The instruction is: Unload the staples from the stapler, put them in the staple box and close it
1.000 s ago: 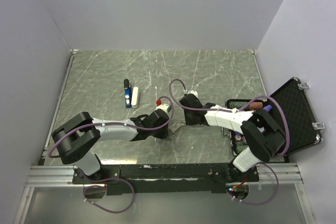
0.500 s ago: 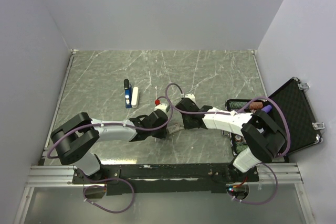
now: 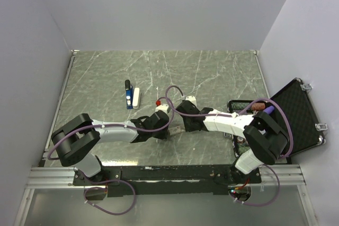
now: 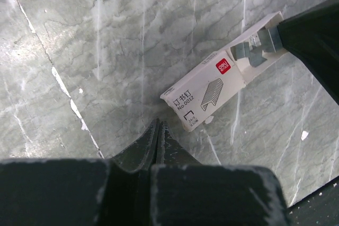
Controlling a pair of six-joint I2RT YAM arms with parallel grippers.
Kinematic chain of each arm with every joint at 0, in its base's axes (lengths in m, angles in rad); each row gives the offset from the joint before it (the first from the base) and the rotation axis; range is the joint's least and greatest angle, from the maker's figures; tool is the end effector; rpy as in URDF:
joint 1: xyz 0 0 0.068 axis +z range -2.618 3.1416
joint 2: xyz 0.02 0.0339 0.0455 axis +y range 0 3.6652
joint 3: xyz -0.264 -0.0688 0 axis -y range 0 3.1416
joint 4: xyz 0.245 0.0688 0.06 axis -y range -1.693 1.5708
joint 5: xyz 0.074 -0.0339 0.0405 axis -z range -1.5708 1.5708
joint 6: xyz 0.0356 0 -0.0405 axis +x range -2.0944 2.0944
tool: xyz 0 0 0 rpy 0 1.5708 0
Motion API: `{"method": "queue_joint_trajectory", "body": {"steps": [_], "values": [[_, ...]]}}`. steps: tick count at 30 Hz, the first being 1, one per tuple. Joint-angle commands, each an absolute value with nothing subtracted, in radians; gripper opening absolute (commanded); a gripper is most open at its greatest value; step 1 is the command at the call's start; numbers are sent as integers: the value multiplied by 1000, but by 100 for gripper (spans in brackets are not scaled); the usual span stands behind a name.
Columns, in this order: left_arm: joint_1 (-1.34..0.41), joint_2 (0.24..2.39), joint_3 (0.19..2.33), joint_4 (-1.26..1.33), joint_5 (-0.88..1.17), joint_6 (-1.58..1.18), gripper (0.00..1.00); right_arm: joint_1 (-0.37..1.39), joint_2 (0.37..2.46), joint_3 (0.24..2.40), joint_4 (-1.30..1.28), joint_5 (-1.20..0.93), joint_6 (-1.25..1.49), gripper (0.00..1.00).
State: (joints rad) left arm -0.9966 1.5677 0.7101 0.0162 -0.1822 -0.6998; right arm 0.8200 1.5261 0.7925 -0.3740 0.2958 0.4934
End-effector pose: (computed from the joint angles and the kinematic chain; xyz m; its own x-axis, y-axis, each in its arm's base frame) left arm 0.1670 -0.2463 0.1502 -0.7994 0.0695 -0.5968 0.3207 0.8894 -0.3259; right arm 0.1977 0.1966 0.1611 -0.8267 -0.2219 -0.5170 -0.2486 0.9684 -0.0181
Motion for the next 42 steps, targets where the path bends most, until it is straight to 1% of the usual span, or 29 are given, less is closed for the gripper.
{"method": "queue_joint_trajectory", "body": {"steps": [1, 21, 42], "values": [[-1000, 1566, 703, 3, -222, -692, 1, 833, 1502, 821, -416, 318, 503, 0], [-1000, 1591, 695, 66, -204, -693, 1, 850, 1539, 877, -445, 344, 505, 0], [-1000, 1554, 664, 77, -207, -695, 1, 853, 1588, 903, -448, 342, 497, 0]]}}
